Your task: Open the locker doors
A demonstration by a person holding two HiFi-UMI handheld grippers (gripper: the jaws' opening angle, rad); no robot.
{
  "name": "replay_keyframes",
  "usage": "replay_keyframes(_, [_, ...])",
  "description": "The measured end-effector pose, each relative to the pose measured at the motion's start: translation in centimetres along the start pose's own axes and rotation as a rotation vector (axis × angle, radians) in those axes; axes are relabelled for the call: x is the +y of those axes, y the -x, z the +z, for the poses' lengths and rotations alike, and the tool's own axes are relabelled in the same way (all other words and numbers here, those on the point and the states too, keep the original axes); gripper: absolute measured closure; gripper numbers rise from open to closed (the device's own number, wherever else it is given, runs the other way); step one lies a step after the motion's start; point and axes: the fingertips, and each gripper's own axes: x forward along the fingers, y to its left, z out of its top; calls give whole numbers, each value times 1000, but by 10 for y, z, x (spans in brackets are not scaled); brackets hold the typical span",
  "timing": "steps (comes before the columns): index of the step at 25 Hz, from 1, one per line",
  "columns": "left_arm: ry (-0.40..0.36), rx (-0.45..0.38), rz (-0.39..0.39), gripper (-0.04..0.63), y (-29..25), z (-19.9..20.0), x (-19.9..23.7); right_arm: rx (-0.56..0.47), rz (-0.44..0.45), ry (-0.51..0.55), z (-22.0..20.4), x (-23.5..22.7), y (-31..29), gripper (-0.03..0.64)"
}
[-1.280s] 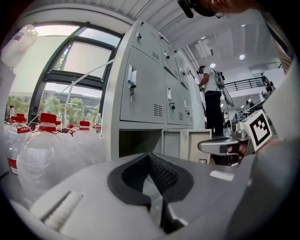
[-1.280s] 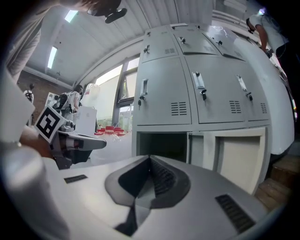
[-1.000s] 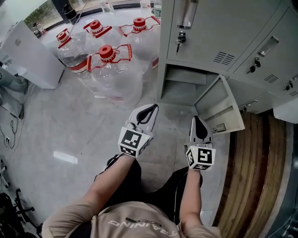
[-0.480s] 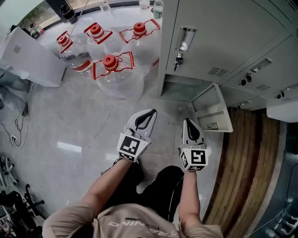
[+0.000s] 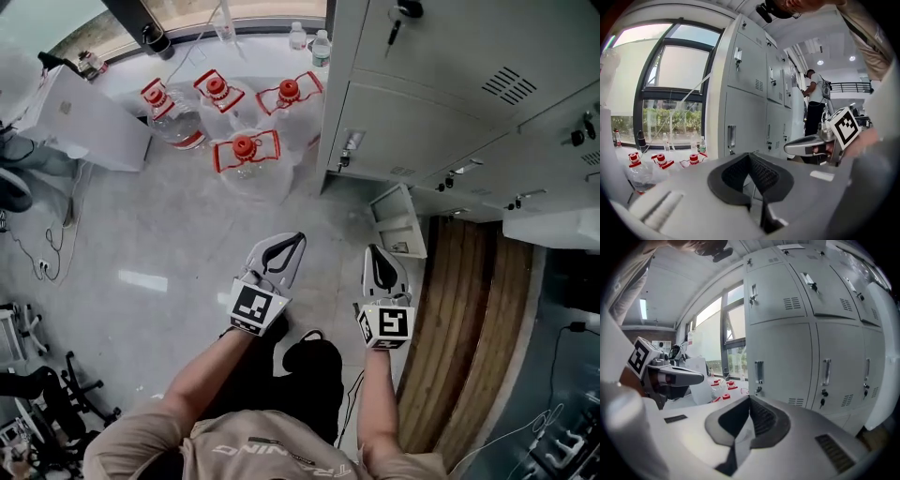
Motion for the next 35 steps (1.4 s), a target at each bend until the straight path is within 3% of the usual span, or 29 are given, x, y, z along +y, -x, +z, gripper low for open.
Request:
replay_keyframes(11, [-10,-20,8,589,63,145,-17,-16,21,45,156,31,62,606])
replay_keyframes(18, [2,-83,-3,589,94,224,-11,-38,14,4,232,48,98,606])
replay_keyframes(28, [-4,-156,6,589,125,271,25,-97,3,5,281,79,104,606])
replay_keyframes(32, [-32,-168,-28,589,122,282,32,-131,-20,-13,294,87,107,606])
replay_keyframes(35, [0,-179,-68,589,122,286,27,-133,-39,-2,295,89,113,606])
